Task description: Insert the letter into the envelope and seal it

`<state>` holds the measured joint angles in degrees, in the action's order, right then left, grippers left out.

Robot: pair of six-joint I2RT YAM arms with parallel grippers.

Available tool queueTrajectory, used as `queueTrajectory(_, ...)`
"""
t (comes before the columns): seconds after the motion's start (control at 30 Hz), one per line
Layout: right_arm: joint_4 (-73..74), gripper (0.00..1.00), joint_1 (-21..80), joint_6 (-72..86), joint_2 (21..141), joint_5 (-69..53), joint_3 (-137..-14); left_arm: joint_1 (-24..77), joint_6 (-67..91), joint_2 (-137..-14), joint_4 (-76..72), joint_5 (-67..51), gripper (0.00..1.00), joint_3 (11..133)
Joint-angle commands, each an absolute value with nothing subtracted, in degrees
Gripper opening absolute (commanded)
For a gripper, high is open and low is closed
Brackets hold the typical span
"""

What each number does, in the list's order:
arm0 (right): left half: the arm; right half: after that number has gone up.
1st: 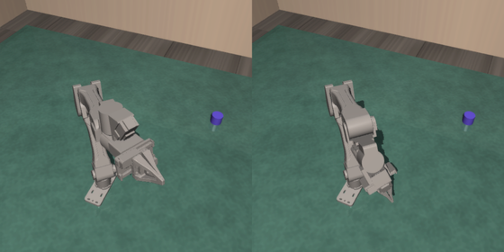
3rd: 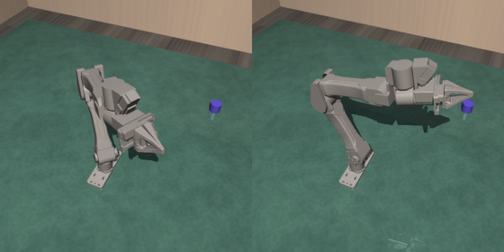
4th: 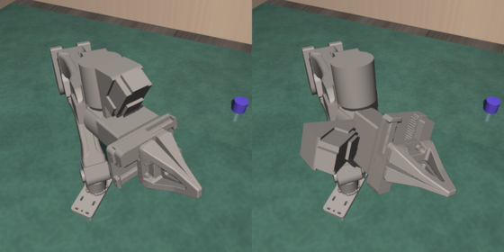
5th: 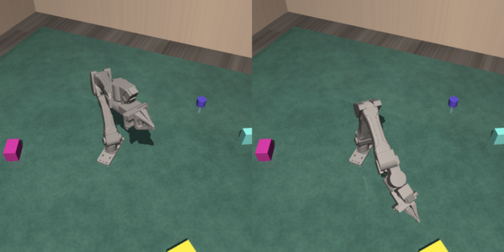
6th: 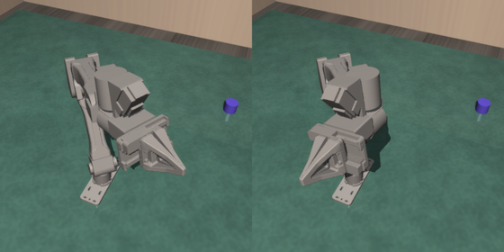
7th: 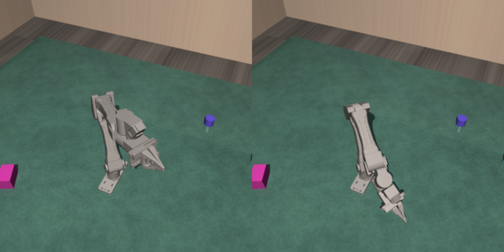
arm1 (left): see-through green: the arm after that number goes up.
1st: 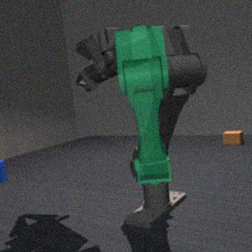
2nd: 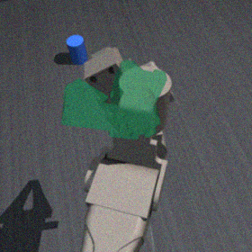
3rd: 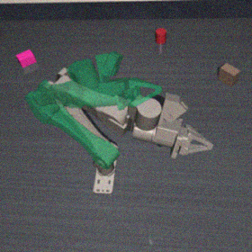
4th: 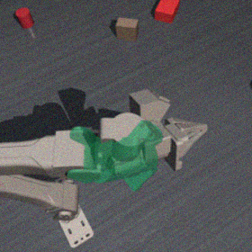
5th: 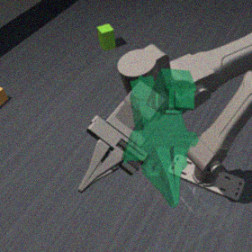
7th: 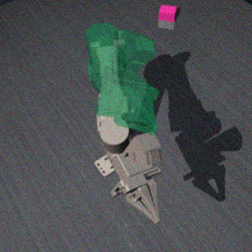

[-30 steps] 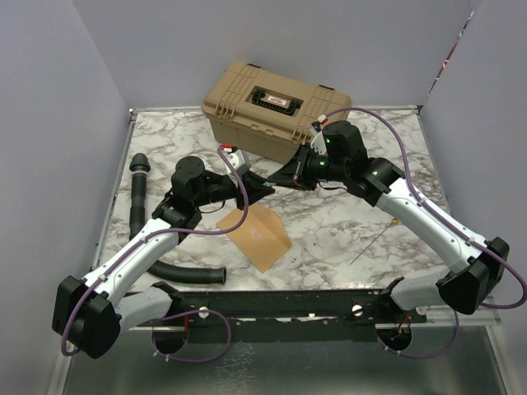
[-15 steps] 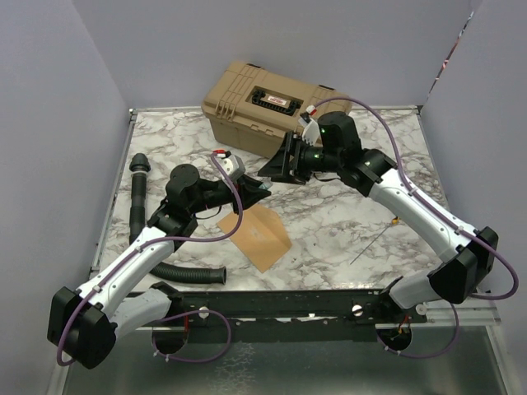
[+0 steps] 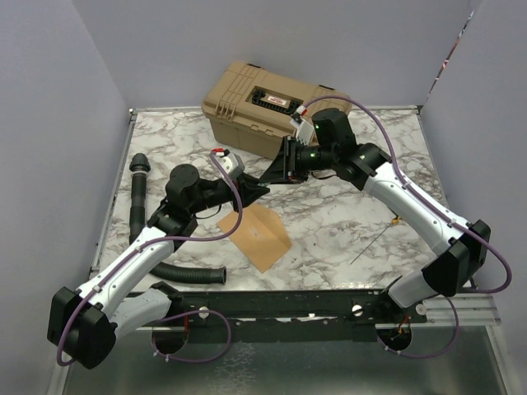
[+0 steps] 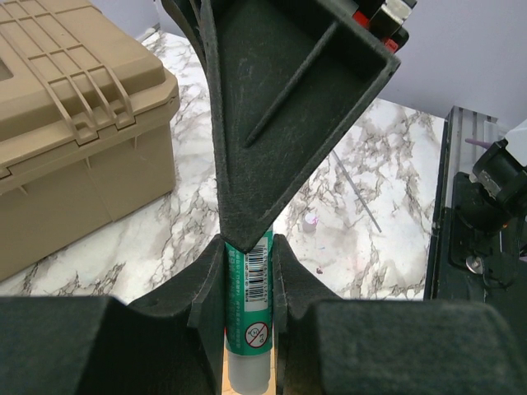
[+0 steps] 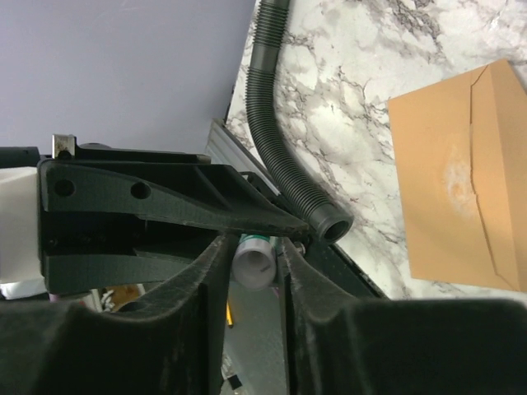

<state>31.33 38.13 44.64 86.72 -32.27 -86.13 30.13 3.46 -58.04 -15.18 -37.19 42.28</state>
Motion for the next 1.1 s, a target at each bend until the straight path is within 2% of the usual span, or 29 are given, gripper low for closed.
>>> queueTrajectory(0.0,32.6,0.21,38.3,44.0,88.1,-37.0,-88.3,30.5,3.6,-57.1,-15.7,-34.2,0.00,41.7)
queueTrajectory(0.1,32.0,0.05,38.3,45.2,88.1,-37.5,-88.2,30.5,3.7,-56.7,-14.6,-33.3,0.00,42.0)
queueTrajectory(0.13,31.7,0.03,38.3,45.6,87.8,-37.1,-88.0,30.5,4.0,-56.6,-14.2,-32.7,0.07,42.1)
queueTrajectory(0.23,32.3,0.00,38.0,45.9,87.2,-34.4,-88.8,30.4,4.3,-55.7,-11.2,-31.0,0.50,42.5)
queueTrajectory(0.3,32.6,0.00,37.4,45.6,87.3,-34.0,-89.3,30.3,4.6,-54.6,-9.3,-30.3,0.64,42.5)
queueTrajectory(0.37,33.0,0.00,37.2,45.4,87.4,-34.3,-89.8,30.1,4.8,-53.8,-8.1,-31.9,0.69,42.4)
queueTrajectory(0.47,33.1,0.00,37.0,45.3,87.5,-35.3,-90.4,29.8,4.8,-53.5,-7.1,-33.7,0.71,42.4)
queueTrajectory(0.57,33.7,0.00,36.8,45.0,87.7,-36.1,-90.4,29.4,4.7,-53.8,-7.0,-34.4,0.63,42.4)
queueTrajectory(0.7,33.8,0.00,36.8,45.1,87.5,-35.6,-89.4,28.6,2.9,-54.5,-5.7,-36.2,0.36,42.8)
queueTrajectory(0.97,31.0,0.01,36.8,46.5,87.3,-37.0,-87.1,26.9,0.9,-52.8,-3.3,-35.7,0.08,41.8)
queueTrajectory(1.03,31.0,0.07,36.8,46.2,87.6,-37.7,-87.3,26.9,0.9,-53.0,-3.5,-35.4,0.03,41.9)
queueTrajectory(1.07,30.9,0.14,36.8,45.9,87.8,-38.2,-87.5,26.9,0.9,-53.2,-3.7,-35.4,0.00,41.9)
